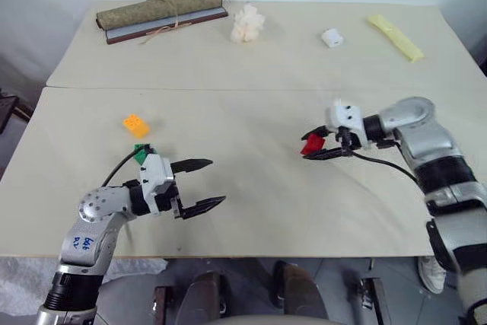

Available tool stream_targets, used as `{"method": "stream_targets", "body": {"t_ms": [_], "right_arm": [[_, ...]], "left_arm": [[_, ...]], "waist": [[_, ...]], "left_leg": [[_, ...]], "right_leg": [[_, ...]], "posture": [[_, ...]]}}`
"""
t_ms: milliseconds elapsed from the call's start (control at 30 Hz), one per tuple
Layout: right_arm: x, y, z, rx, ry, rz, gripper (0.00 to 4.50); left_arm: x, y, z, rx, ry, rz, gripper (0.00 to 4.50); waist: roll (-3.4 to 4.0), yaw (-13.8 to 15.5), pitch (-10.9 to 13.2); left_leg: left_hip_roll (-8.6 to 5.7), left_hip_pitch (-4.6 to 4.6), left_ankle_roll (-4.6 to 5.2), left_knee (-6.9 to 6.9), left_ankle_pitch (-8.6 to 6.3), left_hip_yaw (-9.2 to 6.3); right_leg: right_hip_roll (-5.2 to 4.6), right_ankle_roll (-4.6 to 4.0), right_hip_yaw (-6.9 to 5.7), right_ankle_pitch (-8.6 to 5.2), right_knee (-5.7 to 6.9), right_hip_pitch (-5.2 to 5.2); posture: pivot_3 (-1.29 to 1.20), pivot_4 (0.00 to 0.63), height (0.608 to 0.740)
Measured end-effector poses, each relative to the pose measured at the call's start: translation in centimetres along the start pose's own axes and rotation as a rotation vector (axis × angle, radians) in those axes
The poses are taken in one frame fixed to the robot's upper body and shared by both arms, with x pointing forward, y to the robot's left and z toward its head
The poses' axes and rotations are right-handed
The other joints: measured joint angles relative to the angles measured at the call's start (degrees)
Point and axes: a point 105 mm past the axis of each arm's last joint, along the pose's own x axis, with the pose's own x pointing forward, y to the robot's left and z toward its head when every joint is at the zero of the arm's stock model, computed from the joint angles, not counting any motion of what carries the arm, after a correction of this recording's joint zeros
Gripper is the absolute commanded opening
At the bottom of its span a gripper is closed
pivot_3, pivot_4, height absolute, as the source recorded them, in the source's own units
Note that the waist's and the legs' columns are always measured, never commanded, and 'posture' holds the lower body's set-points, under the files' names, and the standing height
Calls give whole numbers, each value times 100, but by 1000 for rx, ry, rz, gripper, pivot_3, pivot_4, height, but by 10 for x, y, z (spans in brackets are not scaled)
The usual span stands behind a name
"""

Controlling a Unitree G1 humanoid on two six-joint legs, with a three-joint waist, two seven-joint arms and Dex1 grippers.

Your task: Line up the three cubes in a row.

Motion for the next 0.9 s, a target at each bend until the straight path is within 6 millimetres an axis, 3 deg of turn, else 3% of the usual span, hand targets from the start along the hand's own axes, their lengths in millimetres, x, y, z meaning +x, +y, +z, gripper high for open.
{"method": "stream_targets", "body": {"t_ms": [267,300,500,733,900], "right_arm": [[12,-7,1,-54,-9,28,2010],[14,-7,2,-49,-17,30,2719],[18,-7,9,-33,-95,26,4474],[-4,-16,23,-75,-227,-73,4474],[-18,-5,0,46,-243,-113,4474]], "left_arm": [[-7,-4,3,6,1,43,4500],[-7,-3,3,6,0,51,4500],[-11,-3,0,-6,4,77,4500],[-21,-2,-4,-20,18,126,4500],[-28,-4,-9,-39,30,149,4500]], "waist": [[-1,6,0],[0,5,0],[1,0,0],[1,33,0],[1,38,0]], "left_leg": [[4,6,0,9,0,-39],[4,7,-1,9,0,-40],[3,5,-1,8,0,-39],[2,3,-1,11,0,-42],[2,2,-1,10,-1,-40]], "right_leg": [[0,-1,3,0,10,5],[0,-2,3,0,11,5],[0,-2,6,0,12,2],[0,-2,5,0,12,4],[-1,-2,5,0,11,4]], "posture": [[0,150,740],[0,150,740],[0,150,740],[0,150,740],[0,150,740]]}}
